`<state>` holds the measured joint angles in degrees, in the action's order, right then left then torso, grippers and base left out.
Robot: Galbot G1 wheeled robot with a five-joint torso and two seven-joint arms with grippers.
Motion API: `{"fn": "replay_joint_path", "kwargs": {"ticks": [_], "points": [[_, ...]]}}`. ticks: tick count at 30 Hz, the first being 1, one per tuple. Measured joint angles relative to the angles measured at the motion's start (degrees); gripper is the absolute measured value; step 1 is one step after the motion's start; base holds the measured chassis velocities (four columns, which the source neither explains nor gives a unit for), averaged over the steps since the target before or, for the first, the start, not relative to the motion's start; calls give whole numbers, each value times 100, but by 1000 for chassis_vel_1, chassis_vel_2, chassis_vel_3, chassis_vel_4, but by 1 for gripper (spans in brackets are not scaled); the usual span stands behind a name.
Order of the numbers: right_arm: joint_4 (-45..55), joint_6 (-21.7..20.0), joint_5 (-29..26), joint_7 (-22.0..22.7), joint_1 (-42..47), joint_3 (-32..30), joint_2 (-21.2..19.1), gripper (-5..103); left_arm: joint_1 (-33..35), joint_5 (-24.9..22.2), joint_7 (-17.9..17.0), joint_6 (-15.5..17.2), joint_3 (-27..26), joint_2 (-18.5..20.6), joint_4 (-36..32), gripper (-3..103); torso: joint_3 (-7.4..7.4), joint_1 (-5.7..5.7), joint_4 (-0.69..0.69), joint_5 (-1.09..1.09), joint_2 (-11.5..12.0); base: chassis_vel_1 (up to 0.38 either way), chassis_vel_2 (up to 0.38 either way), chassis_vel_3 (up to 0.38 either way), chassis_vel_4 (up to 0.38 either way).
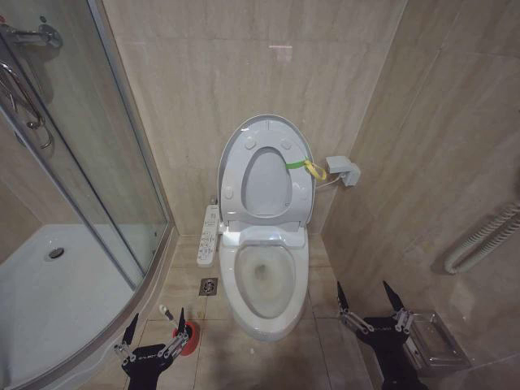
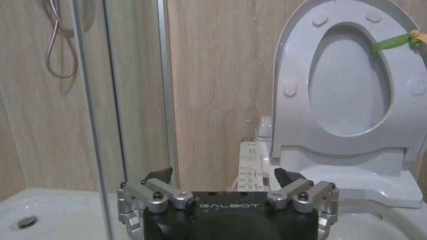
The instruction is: Open the toilet lid, clean the toilet bowl with a toilet brush, close the toilet lid, and flush.
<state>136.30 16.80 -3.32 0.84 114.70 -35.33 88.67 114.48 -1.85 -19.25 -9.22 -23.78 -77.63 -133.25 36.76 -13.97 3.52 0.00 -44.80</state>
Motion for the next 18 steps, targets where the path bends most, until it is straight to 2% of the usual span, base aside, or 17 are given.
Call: {"fn": "replay_joint_path", "kwargs": {"ticks": [18], "points": [[0,0,0,0,0,0,0,100,0,0,0,0,0,0,0,99,0,0,0,0,0,0,0,0,0]]}}
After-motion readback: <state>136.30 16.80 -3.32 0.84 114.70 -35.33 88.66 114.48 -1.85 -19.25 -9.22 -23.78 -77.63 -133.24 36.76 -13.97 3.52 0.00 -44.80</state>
